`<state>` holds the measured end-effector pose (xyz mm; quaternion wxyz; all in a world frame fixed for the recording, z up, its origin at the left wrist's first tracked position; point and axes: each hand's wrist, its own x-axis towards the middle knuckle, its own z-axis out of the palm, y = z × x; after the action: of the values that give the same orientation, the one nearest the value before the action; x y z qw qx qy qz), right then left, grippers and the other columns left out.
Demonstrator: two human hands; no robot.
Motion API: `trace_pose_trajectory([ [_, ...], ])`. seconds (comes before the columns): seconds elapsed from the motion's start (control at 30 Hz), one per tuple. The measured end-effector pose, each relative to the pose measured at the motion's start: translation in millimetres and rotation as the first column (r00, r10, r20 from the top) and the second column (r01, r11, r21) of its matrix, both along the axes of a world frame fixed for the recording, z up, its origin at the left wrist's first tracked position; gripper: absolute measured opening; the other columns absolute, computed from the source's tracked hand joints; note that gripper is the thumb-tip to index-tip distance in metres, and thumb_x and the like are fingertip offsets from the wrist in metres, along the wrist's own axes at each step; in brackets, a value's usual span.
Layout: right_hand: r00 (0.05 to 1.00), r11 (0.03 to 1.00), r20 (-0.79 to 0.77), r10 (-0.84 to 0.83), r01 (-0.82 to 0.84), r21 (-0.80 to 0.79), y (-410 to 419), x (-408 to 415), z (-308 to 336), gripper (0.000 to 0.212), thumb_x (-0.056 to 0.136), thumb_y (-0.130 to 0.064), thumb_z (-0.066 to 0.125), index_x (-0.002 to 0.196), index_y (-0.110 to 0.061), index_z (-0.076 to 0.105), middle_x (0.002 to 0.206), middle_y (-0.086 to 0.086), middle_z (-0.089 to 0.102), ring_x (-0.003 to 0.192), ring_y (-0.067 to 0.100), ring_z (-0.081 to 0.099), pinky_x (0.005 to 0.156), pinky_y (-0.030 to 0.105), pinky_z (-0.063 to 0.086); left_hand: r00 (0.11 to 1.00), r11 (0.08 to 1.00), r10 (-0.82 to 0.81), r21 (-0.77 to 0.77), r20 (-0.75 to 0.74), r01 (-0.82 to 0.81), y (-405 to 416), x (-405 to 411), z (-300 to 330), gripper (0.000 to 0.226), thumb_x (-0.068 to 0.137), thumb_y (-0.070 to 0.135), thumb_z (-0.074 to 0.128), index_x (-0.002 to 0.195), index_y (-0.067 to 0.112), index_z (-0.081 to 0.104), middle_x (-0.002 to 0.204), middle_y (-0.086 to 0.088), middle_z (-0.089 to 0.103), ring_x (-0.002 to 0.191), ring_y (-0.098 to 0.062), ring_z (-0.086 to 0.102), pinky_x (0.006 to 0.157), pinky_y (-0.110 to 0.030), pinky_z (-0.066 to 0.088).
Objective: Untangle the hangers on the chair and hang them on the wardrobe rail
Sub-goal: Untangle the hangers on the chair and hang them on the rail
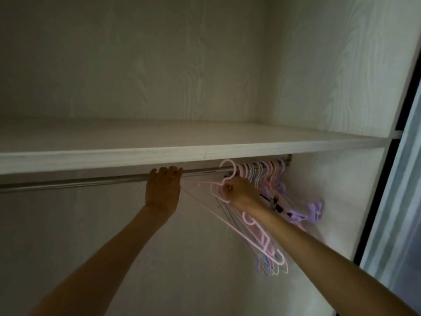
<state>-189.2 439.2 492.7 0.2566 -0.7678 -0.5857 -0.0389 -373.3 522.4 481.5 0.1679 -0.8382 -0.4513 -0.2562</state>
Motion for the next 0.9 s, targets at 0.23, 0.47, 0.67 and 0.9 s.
trace_pose_trajectory([
  [0.23,0.983,0.987,0.106,-0.149,0.143,0.069,41,-16,-15,0.029,0.099,-0.022,0.039,0.101,-0.007,0.063,0.103,0.010,0.068,0.094,0.027,0.065,0.067,0.028,0.041,0.992,0.992,0.117,0.053,-0.037,-0.115,-6,12,-11,0.060,0.097,0.017,0.042,0.150,0.014,0.014,0.154,-0.004,0.026,0.142,-0.022,0.024,0.119,-0.035,0.005],
  [0.47,0.987,0.992,0.118,-0.107,0.114,-0.056,51,5,-22,0.021,0.092,-0.022,0.049,0.096,-0.008,0.064,0.100,0.013,0.067,0.096,0.030,0.065,0.074,0.033,0.049,0.990,0.991,0.131,-0.016,-0.059,-0.132,-13,13,-9,0.065,0.097,0.017,0.041,0.151,0.013,0.004,0.158,-0.005,0.013,0.146,-0.024,0.012,0.121,-0.036,0.008],
  [0.67,0.984,0.974,0.152,-0.090,0.055,0.221,33,12,-17,0.038,0.091,-0.046,0.050,0.101,-0.011,0.059,0.097,0.007,0.065,0.086,0.025,0.064,0.064,0.029,0.047,0.994,0.992,0.110,-0.055,0.005,-0.110,-8,16,-14,0.067,0.095,0.012,0.043,0.151,0.015,0.006,0.158,-0.003,0.012,0.147,-0.024,0.011,0.116,-0.035,0.024],
  [0.9,0.938,0.948,0.307,0.160,-0.233,0.216,57,24,-9,0.048,0.089,-0.031,0.058,0.133,-0.016,0.046,0.130,0.008,0.052,0.119,0.026,0.047,0.095,0.031,0.032,0.993,0.991,0.118,-0.061,0.009,-0.117,-12,19,-17,0.069,0.095,0.011,0.042,0.151,0.013,0.002,0.159,-0.003,0.008,0.147,-0.025,0.006,0.099,-0.035,0.043],
])
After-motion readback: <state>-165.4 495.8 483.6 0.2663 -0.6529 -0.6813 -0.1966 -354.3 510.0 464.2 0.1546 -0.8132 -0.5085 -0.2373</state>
